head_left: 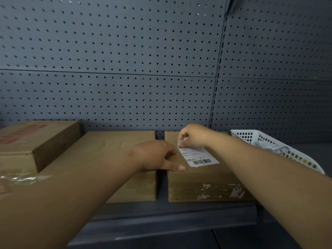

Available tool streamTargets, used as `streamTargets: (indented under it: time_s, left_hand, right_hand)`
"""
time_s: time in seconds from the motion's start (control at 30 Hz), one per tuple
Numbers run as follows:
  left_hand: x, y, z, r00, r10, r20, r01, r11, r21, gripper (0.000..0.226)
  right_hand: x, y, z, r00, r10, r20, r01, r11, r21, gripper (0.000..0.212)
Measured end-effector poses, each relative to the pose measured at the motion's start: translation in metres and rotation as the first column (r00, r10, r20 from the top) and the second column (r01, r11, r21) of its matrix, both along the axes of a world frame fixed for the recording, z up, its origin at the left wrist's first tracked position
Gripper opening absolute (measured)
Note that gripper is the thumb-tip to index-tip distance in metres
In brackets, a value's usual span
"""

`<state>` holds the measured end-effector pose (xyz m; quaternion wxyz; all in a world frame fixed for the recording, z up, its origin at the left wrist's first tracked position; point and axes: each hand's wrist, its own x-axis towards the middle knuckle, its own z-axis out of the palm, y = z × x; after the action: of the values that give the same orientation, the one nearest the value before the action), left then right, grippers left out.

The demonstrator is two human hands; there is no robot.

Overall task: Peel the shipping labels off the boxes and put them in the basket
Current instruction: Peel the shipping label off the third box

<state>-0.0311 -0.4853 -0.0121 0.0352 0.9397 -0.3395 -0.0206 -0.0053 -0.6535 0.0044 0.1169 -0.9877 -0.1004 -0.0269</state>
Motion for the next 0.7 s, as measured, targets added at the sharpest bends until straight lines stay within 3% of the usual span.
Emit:
streamTargets:
  time_s: [0.13,0.23,0.4,0.53,0.6,0.63,0.67,0.7]
  left_hand:
    - [0.000,-0.001,0.001,1.000,0.001,-0.003,-0.001,1.000,0.008,0.074]
    - [0.000,-0.001,0.002,1.000,0.001,0.005,-0.001,1.000,0.021,0.074]
    - [0.000,-0.002,0.001,1.000,-0.006,0.015,0.006,1.000,0.027,0.075]
    - [-0.002,-0.001,0.001,1.000,-0.002,0.010,0.002,1.000,0.022,0.073]
    - [-0.002,-0.001,0.000,1.000,0.007,0.000,-0.007,1.000,0.007,0.072]
    - [-0.004,-0.001,-0.001,1.000,0.009,-0.010,-0.009,1.000,0.001,0.073]
    - [-0.004,-0.001,-0.002,1.000,0.009,-0.009,-0.009,1.000,-0.002,0.074]
    - [-0.003,-0.001,-0.001,1.000,0.010,-0.002,-0.010,1.000,0.000,0.074]
  right_hand:
    - [0.001,0.001,0.001,0.996,0.042,0.078,-0.034,0.994,-0.101,0.018]
    - [0.000,0.003,0.001,0.996,0.056,0.070,-0.047,0.991,-0.127,0.036]
    - [-0.004,0.008,0.004,0.990,0.072,0.119,-0.031,0.948,-0.317,0.011]
    - [-0.005,0.008,-0.004,0.984,0.166,0.069,-0.124,0.904,-0.410,0.015]
    - [-0.001,-0.031,0.010,0.990,0.046,0.134,-0.019,0.981,-0.193,0.016]
    - [0.000,-0.059,0.025,0.946,-0.188,0.264,0.182,0.982,0.047,0.019]
    - [-0.002,-0.088,0.042,0.783,-0.481,0.395,0.382,0.872,0.305,0.023]
    - [-0.008,-0.110,0.057,0.587,-0.689,0.425,0.493,0.720,0.488,0.025]
